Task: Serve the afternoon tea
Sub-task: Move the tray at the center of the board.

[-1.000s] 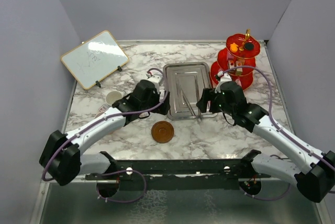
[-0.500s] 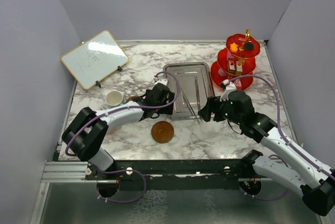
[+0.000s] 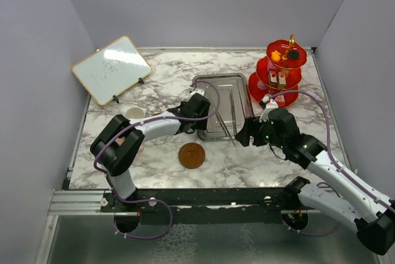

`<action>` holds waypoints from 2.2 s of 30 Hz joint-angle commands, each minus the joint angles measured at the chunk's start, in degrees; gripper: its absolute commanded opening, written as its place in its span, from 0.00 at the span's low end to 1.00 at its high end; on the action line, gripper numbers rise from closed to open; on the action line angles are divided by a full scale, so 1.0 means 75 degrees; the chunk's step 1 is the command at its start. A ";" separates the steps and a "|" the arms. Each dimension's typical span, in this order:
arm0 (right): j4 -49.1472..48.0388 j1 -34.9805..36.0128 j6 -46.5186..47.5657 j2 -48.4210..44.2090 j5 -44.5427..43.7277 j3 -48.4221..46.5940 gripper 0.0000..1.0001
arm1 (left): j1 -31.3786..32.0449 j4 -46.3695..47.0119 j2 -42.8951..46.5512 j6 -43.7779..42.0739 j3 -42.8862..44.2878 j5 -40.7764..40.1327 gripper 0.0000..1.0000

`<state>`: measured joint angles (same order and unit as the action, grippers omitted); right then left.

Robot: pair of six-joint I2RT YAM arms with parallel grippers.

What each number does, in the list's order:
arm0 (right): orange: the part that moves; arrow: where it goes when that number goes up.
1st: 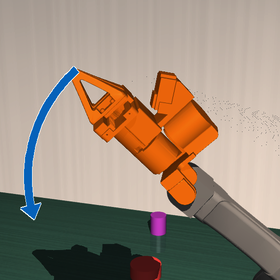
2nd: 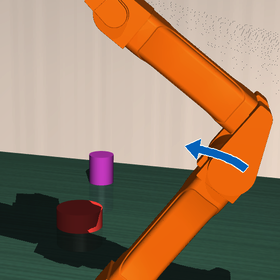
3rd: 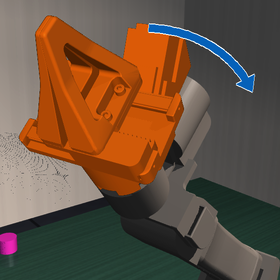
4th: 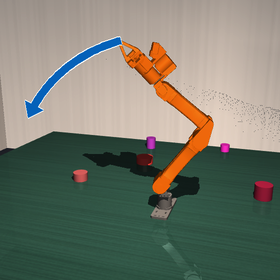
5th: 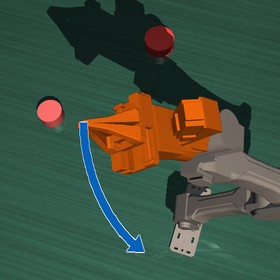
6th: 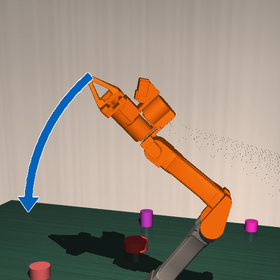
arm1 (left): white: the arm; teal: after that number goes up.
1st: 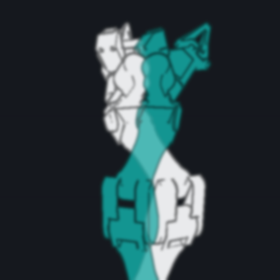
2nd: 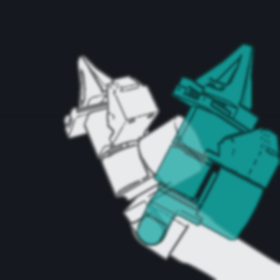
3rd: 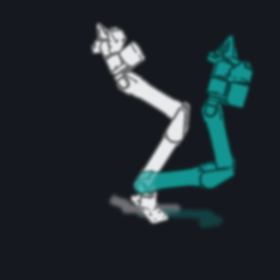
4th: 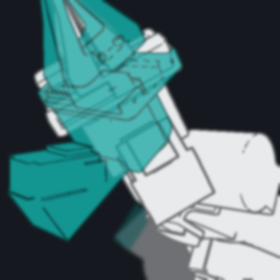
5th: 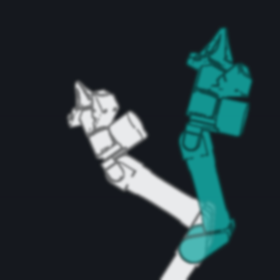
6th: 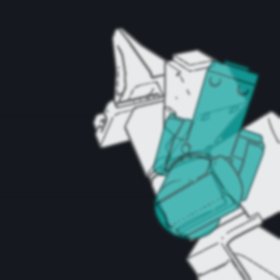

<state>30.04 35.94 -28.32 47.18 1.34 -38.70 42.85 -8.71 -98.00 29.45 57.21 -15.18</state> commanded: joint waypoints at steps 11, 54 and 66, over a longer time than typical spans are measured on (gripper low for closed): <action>0.0178 0.0047 -0.0057 0.0318 -0.0226 -0.0123 0.71 | 0.0052 -0.0476 -0.1297 -0.0431 0.1252 -0.0715 0.49; -0.0367 0.0268 -0.0027 0.1573 0.1680 -0.0096 0.64 | -0.1782 -0.0986 -0.1326 -0.1736 0.2902 -0.1141 0.48; -0.1415 0.2502 -0.1184 0.3987 -0.0058 -0.0836 0.63 | -0.1897 -0.1829 0.2798 -0.2017 0.1581 -0.0362 0.73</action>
<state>21.87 49.10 -32.73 72.36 11.00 -40.10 29.39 -17.87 -85.54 16.10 72.14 -21.06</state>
